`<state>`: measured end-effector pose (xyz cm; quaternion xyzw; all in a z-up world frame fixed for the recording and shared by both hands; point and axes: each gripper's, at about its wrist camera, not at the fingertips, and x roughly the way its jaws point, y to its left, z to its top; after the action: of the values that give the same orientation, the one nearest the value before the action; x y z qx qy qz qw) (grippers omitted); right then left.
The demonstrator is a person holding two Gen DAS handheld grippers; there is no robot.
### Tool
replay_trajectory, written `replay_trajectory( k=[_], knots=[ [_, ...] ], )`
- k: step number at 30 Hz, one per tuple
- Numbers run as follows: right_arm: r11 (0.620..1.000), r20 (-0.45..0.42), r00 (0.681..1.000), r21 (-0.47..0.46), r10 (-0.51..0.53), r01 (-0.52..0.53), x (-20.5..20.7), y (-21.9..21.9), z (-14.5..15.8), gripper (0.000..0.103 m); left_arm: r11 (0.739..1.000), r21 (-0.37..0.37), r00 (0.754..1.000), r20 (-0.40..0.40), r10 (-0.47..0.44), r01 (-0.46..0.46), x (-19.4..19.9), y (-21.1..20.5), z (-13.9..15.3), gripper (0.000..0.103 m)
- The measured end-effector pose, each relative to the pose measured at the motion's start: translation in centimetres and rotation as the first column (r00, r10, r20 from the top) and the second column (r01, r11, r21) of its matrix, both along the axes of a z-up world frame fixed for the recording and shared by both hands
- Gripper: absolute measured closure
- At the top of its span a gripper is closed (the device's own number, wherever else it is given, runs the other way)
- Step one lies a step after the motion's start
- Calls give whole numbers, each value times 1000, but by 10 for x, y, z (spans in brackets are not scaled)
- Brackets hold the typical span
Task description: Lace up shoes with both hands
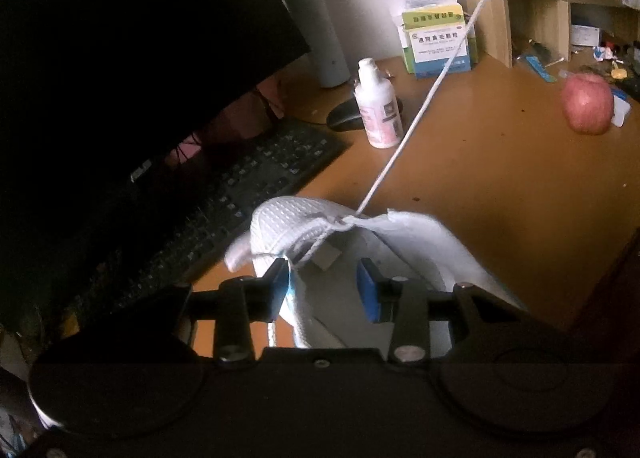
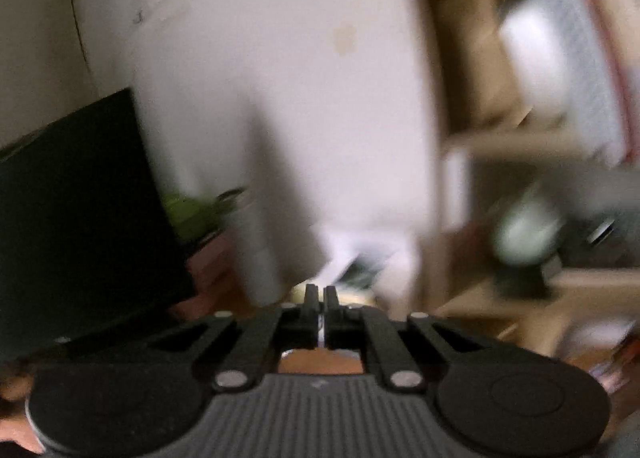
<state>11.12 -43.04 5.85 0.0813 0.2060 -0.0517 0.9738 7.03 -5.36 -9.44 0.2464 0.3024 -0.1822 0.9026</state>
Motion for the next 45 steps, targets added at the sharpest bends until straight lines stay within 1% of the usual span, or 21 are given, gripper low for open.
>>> replay_trajectory(
  k=[1, 5, 10, 16, 18, 19, 20, 23, 24, 25, 26, 27, 30, 32, 33, 36, 39, 42, 43, 44, 45],
  knots=[
    [999, 7, 1000, -37, -23, 23, -6, -8, 5, 101, 1000, 0, 1000, -3, 0, 0, 1, 0, 0, 65],
    [991, 27, 995, -91, -97, 100, -22, -27, 14, 101, 1000, 1, 1000, -6, -5, 5, 0, -2, -1, 64],
    [964, 71, 981, -186, -181, 191, -46, -44, 28, 101, 1000, 13, 1000, -9, -3, 3, 1, -3, -3, 64],
    [947, 90, 969, -209, -230, 244, -60, -59, 38, 100, 1000, 4, 1000, -15, 4, -4, 2, -1, -3, 64],
    [962, 64, 979, -186, -193, 202, -57, -58, 35, 101, 1000, -4, 1000, -14, -3, 3, 1, -1, 1, 64],
    [985, 52, 992, -118, -119, 125, -55, -51, 32, 101, 1000, -5, 1000, -10, -11, 11, -1, -2, 4, 64],
    [988, 49, 993, -106, -104, 109, -55, -48, 31, 101, 1000, -5, 1000, -6, -19, 19, -2, -3, 8, 64],
    [997, -18, 996, -2, 83, -83, -40, -8, 13, 101, 998, -9, 998, 18, -57, 57, -10, -9, 26, 64],
    [980, -37, 983, 88, 182, -179, -32, 15, 1, 101, 998, -10, 997, 29, -69, 70, -12, -11, 32, 64],
    [946, -46, 958, 181, 282, -270, -24, 39, -11, 101, 997, -12, 996, 39, -81, 82, -14, -13, 38, 64],
    [937, -49, 952, 202, 302, -286, -21, 44, -14, 101, 994, -34, 993, 48, -106, 107, -17, -16, 48, 64],
    [906, -53, 932, 263, 357, -332, -15, 60, -22, 101, 990, -62, 991, 54, -125, 128, -19, -18, 58, 64],
    [786, -55, 853, 425, 518, -450, 3, 108, -44, 101, 968, -191, 987, 12, -162, 162, -17, -21, 78, 65],
    [735, -57, 813, 466, 579, -492, 14, 126, -53, 101, 950, -262, 983, -18, -181, 170, -15, -22, 88, 66],
    [698, -65, 783, 503, 618, -510, 21, 138, -60, 101, 947, -276, 983, -28, -181, 166, -14, -22, 89, 68],
    [664, -71, 752, 529, 655, -529, 26, 148, -64, 101, 936, -334, 988, -61, -139, 111, -7, -17, 91, 74],
    [655, -80, 720, 492, 690, -573, 28, 159, -59, 101, 925, -372, 990, -91, -111, 70, -1, -11, 89, 77],
    [636, -86, 684, 466, 724, -615, 26, 169, -57, 101, 911, -412, 987, -134, -87, 24, 6, -5, 87, 83],
    [634, -94, 670, 442, 737, -635, 24, 174, -56, 101, 906, -423, 986, -144, -83, 15, 9, -3, 87, 88],
    [633, -95, 668, 437, 738, -638, 22, 173, -56, 101, 903, -429, 986, -146, -76, 6, 10, -2, 86, 98],
    [627, -99, 657, 431, 747, -649, 22, 176, -55, 101, 902, -433, 987, -147, -68, -2, 11, -1, 86, 100]
  ],
)
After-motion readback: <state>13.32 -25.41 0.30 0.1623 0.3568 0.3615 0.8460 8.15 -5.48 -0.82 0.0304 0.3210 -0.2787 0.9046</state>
